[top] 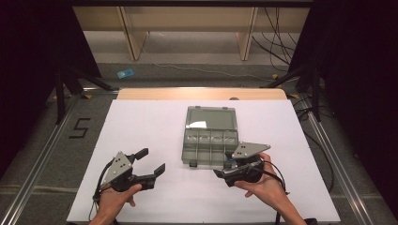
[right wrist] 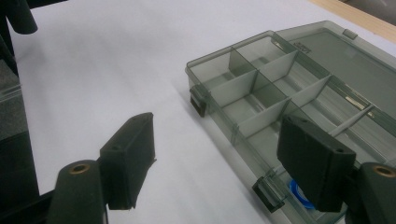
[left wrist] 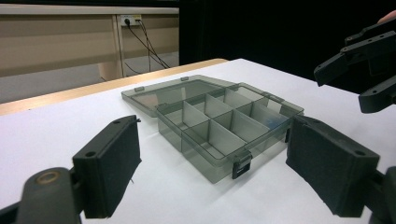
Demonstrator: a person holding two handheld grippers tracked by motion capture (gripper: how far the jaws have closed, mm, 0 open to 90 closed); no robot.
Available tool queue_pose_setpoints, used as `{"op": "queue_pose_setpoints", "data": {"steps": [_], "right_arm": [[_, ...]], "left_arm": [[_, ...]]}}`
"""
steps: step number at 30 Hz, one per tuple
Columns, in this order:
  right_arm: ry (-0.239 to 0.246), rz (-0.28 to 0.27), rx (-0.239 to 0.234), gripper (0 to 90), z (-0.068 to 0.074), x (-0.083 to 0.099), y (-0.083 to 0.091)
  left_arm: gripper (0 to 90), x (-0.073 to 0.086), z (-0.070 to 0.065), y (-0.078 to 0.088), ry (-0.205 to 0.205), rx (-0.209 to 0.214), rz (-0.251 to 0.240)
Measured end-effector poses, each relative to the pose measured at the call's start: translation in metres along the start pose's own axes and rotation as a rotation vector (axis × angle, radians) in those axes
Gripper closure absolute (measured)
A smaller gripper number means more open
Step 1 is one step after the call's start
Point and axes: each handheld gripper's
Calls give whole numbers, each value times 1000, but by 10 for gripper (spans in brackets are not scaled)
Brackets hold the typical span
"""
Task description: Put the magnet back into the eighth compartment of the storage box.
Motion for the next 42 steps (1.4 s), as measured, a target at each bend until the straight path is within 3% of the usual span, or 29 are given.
{"op": "queue_pose_setpoints", "data": {"steps": [19, 42], "right_arm": [[4, 2, -8, 286, 4, 9, 4], [-27, -8, -3, 278, 6, 24, 12]], "left_arm": [[170, 0, 1, 1, -17, -12, 10], [170, 0, 1, 1, -18, -13, 12]]}}
Point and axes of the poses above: each handheld gripper's, and its own axes: y roughly backward along the jaws, x roughly out of its underside, z roughly to its left, and after that the axes turned 12 degrees about z, right-handed
